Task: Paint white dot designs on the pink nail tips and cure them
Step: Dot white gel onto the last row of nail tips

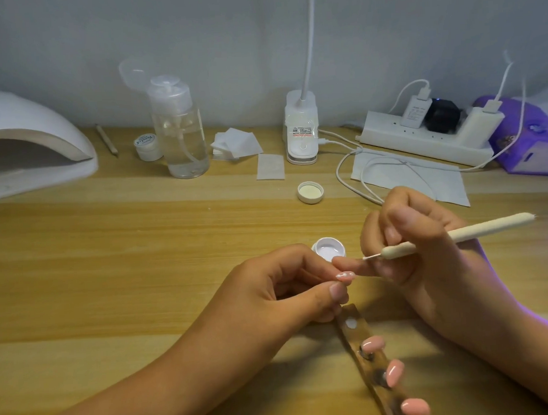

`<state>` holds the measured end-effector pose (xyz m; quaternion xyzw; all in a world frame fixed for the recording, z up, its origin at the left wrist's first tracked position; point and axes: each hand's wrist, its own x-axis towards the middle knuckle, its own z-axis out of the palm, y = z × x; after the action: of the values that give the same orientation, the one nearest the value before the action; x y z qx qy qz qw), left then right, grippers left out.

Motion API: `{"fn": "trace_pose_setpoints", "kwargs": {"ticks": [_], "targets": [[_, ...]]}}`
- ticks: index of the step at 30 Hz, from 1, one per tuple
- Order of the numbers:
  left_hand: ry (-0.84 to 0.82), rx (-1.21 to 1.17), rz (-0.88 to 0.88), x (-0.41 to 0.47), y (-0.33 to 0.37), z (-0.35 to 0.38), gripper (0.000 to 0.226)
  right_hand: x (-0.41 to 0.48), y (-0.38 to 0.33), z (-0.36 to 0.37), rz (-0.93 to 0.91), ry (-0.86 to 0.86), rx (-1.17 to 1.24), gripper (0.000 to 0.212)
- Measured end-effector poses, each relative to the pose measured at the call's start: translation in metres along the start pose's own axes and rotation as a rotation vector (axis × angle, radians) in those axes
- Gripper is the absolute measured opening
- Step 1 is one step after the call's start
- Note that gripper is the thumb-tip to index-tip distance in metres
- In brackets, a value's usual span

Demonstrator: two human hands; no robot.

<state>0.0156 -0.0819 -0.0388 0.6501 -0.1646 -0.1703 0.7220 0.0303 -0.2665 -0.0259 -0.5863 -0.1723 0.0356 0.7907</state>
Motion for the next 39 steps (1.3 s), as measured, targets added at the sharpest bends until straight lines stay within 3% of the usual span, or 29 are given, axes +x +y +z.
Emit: {"fn": "trace_pose_setpoints", "kwargs": {"ticks": [3,13,19,39], "targets": [[-0.002,0.000,-0.001,0.0001,-0.0003,-0.0004,0.008,0.0009,0.0003,-0.0002,0.024,-0.009,0.013,0.010],[-0.007,-0.013,0.005,0.0000,0.0008,0.0008,0.005,0.0015,0.0020,-0.0020,0.025,-0.021,-0.035,0.024],[-0.008,-0.045,-0.008,-0.0005,0.0025,0.0016,0.005,0.0005,0.0024,-0.0067,0.022,-0.028,-0.155,0.023],[-0.009,-0.036,-0.004,-0.0006,0.0012,0.0007,0.004,0.0000,0.0032,-0.0069,0.036,-0.033,-0.153,0.022]]}}
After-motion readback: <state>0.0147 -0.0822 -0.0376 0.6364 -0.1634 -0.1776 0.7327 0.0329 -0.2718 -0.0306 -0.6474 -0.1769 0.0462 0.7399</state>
